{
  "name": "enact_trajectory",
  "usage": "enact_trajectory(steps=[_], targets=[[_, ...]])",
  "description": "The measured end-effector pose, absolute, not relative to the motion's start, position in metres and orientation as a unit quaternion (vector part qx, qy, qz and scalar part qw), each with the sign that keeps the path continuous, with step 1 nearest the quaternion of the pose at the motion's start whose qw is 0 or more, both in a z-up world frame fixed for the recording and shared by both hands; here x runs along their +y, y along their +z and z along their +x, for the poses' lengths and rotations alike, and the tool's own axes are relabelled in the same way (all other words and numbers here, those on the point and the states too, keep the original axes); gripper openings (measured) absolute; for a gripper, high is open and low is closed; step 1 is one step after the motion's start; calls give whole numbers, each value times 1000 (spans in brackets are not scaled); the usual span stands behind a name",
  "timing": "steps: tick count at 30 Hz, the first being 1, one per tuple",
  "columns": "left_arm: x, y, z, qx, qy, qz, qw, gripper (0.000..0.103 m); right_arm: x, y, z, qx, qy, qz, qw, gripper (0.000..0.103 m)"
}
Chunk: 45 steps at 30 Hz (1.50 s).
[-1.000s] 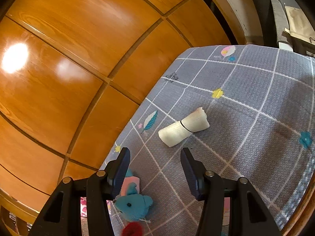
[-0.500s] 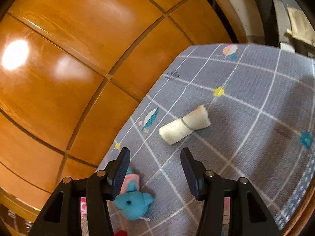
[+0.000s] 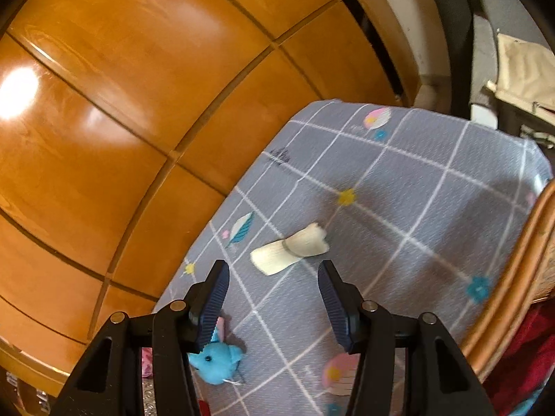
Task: Organize soft objects
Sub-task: 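Grasp the brown satin scrunchie with the left gripper, then lift the scrunchie with the left gripper while the right grasps the white rolled cloth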
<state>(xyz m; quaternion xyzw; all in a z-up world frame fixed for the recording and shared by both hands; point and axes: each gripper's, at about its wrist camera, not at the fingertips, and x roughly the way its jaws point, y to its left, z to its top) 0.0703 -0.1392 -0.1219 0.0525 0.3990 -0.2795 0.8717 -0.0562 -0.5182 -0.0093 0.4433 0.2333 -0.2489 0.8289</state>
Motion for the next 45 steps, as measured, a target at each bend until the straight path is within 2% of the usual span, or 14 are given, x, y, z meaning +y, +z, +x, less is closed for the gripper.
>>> enact_trajectory(steps=[5, 17, 27, 32, 38, 45], targets=[[-139, -122, 71, 398, -280, 52, 872, 41, -526, -10, -62, 256, -255, 436, 824, 54], [-139, -121, 71, 397, -280, 49, 873, 41, -466, -21, 25, 429, -115, 289, 848, 54], [-139, -122, 72, 398, -280, 42, 872, 41, -421, -66, 98, 459, -96, 356, 808, 54], [-138, -122, 72, 399, -281, 37, 872, 41, -380, -84, 120, 485, 82, 415, 766, 55], [-137, -123, 74, 400, -282, 31, 872, 42, -425, -54, 98, 458, 0, 368, 809, 55], [-137, -123, 75, 400, -282, 30, 872, 42, -518, -27, 60, 472, -188, 238, 828, 56]])
